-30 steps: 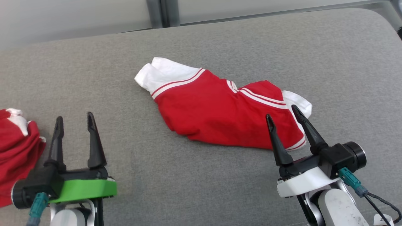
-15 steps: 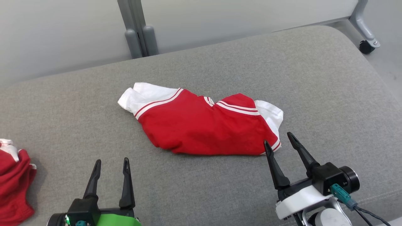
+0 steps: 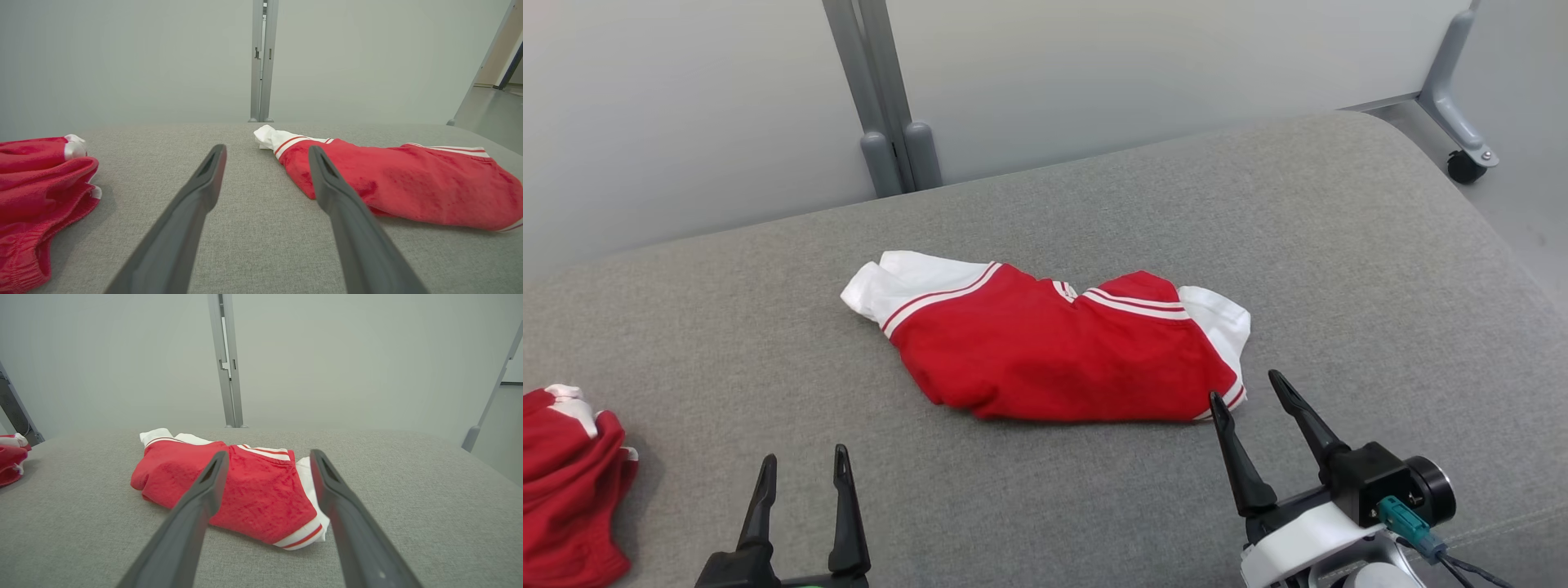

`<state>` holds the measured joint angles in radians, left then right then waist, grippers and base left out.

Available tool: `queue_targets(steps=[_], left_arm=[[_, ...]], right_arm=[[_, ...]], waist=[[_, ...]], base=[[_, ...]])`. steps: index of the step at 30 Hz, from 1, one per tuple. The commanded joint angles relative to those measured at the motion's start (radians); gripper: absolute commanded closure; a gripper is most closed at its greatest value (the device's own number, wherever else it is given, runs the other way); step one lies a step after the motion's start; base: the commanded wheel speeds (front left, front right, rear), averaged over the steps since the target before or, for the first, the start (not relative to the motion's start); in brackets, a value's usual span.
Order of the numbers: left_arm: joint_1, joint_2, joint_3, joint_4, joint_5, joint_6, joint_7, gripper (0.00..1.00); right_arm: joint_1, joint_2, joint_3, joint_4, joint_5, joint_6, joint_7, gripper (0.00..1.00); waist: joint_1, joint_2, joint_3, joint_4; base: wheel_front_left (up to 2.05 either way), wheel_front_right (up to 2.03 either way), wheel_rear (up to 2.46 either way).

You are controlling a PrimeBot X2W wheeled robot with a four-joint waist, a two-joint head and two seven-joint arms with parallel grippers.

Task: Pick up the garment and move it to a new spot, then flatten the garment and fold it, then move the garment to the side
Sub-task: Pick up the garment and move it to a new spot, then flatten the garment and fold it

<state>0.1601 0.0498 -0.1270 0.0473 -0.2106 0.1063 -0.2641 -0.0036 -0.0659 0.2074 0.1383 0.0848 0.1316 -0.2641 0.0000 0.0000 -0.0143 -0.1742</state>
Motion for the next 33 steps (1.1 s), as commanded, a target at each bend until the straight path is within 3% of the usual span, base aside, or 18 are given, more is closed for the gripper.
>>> queue_targets(steps=[1,33], left_arm=[[0.02,0.001,0.001,-0.005,-0.011,-0.003,0.0,0.0],[0.018,0.001,-0.032,-0.016,0.009,0.008,0.0,0.0]], right_arm=[[0.016,0.0,0.002,0.003,0.001,-0.002,0.0,0.0],[0.022,0.0,0.005,0.0,0.001,-0.002,0.0,0.0]], waist=[[0.0,0.0,-0.006,0.01],[0.0,0.0,0.0,0.114]], base=[[0.0,0.0,0.0],[0.0,0.0,0.0]])
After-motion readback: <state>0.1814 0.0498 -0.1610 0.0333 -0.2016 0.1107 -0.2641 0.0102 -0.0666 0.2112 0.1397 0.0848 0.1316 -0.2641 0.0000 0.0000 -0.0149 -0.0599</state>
